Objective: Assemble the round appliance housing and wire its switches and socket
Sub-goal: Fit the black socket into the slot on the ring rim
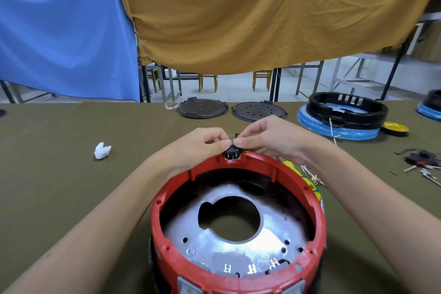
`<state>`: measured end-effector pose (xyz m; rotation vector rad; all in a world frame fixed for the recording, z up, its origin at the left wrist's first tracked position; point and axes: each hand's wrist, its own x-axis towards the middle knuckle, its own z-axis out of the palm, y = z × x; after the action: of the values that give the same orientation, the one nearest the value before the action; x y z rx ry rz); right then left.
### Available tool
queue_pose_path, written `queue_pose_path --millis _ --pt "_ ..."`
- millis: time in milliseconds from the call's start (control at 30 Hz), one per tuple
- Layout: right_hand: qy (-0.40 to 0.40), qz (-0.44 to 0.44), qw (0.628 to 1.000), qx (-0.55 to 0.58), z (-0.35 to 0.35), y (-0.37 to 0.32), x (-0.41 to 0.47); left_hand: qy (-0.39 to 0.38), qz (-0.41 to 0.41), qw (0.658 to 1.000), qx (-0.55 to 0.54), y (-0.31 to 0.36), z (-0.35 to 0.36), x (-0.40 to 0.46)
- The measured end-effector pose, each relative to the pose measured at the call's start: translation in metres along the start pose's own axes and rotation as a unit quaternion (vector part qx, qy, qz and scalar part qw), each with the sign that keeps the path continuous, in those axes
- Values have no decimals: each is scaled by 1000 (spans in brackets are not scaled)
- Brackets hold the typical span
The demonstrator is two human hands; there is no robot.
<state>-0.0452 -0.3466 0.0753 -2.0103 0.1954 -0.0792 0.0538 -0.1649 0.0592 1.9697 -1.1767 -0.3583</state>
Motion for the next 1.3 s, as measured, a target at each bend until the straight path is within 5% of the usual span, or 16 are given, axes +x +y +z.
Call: queue_pose_path --millis 667,1033,1300 --pt "-50 30 998 2 -17 10 2 -48 -25 999 6 5 -1 15" --pt "-95 32 994 50 -20 10 2 -81 -102 991 -25 7 -4 23" --pt "-60 10 998 -17 -18 0 -2 -96 -165 981 -45 10 -11 20"
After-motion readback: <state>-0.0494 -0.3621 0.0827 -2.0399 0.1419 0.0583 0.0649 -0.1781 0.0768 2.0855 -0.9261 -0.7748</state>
